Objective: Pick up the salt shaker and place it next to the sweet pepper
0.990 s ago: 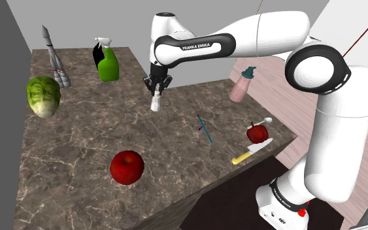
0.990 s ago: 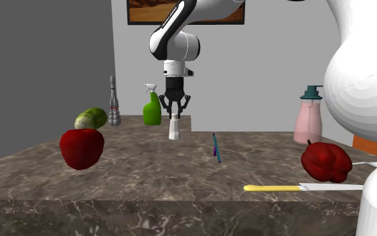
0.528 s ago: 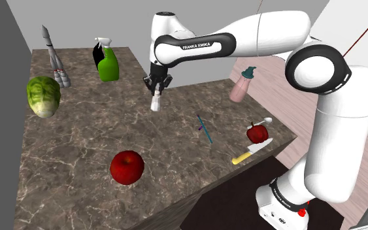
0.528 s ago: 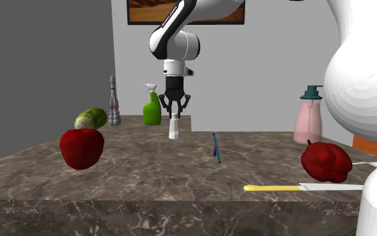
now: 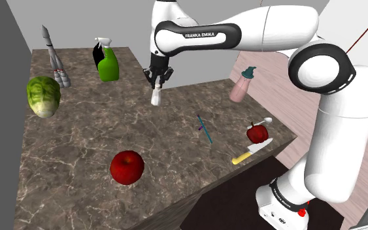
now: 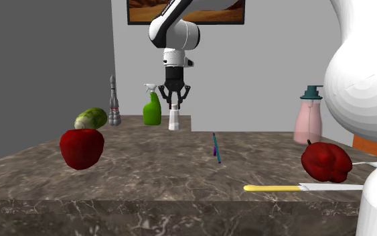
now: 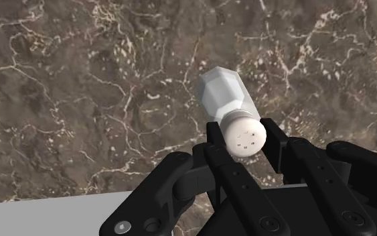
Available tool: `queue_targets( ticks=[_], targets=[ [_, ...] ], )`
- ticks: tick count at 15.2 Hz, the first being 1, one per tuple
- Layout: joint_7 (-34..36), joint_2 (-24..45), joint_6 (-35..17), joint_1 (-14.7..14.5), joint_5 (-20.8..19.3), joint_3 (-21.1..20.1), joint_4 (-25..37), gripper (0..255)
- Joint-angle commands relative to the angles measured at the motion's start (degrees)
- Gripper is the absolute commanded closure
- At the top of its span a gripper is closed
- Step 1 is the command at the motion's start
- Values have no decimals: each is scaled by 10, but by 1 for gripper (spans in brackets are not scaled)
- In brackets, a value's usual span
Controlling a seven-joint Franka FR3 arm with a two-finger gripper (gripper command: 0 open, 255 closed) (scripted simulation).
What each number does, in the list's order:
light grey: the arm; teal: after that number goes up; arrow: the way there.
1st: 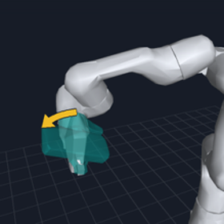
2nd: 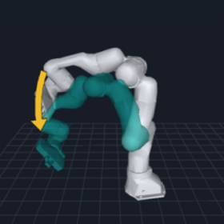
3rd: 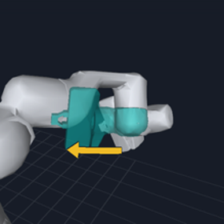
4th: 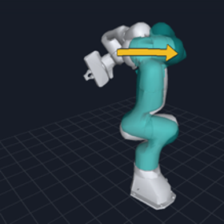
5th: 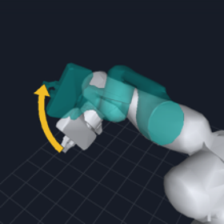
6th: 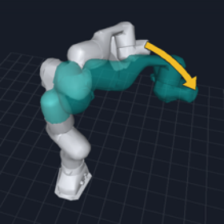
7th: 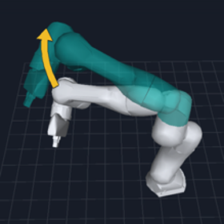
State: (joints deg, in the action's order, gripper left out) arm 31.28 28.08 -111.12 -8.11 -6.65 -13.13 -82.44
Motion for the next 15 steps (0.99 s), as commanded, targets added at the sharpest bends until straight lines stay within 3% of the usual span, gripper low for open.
queue_targets(
  ticks=[1,15],
  targets=[
    [-1,-6,14,0,1,-1,8,255],
    [-5,-10,120,-6,4,-3,110,255]
  ],
)
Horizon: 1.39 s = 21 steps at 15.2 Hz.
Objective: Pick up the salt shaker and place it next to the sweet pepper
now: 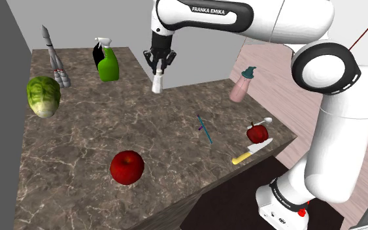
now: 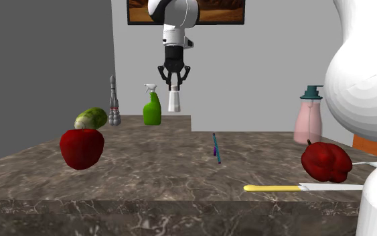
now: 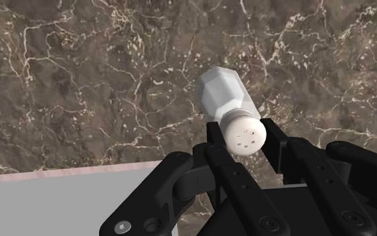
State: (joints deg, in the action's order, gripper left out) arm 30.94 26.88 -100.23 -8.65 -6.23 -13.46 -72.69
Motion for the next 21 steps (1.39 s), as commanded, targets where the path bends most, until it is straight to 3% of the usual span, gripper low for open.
queue_targets(
  ticks=[1,11,15,21],
  targets=[
    [-1,3,19,-1,0,0,22,255],
    [-3,24,103,-11,-4,0,127,255],
    [-23,-105,37,28,23,-2,-67,255],
    [-67,-258,-12,62,60,10,-264,255]
  ],
)
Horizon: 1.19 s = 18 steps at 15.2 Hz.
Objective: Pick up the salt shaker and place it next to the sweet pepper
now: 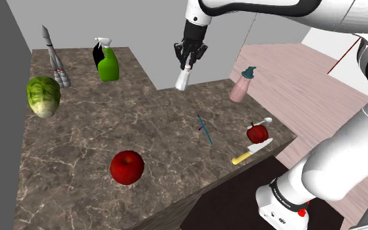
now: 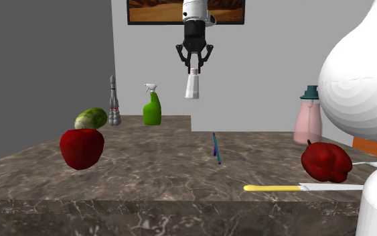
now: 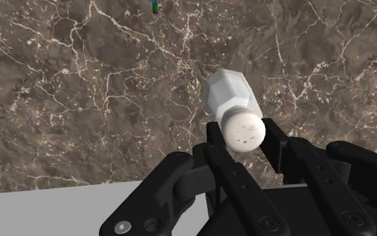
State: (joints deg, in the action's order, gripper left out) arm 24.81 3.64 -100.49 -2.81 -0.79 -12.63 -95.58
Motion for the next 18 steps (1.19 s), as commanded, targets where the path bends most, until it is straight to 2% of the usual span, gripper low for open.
queue_targets(
  ticks=[1,10,18],
  targets=[
    [-14,-49,-14,7,11,5,-62,255],
    [-88,-245,-23,28,39,49,-267,255],
    [-152,-411,12,43,28,100,-399,255]
  ],
)
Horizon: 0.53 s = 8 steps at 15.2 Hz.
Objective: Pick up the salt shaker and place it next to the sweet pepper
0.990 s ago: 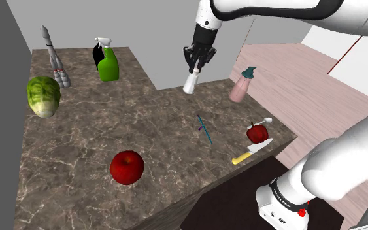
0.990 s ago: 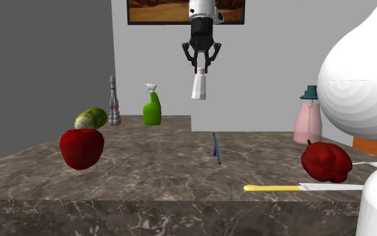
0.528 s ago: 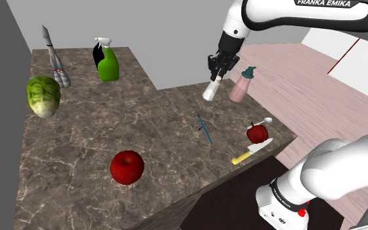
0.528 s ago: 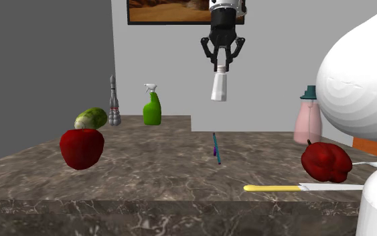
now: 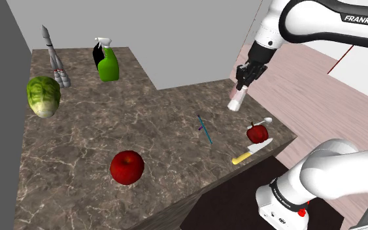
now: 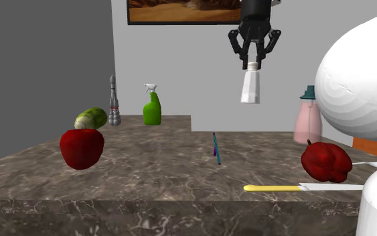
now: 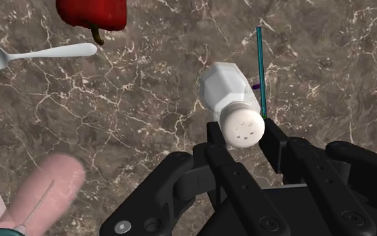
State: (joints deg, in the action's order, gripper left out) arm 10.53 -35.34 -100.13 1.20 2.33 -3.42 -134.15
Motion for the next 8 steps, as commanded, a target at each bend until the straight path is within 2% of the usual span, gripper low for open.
queue_targets(
  ticks=[1,6,8],
  targets=[
    [-17,-42,16,5,-7,15,-27,255],
    [-65,-157,66,26,-38,59,-92,255],
    [-65,-160,52,26,-38,60,-109,255]
  ],
)
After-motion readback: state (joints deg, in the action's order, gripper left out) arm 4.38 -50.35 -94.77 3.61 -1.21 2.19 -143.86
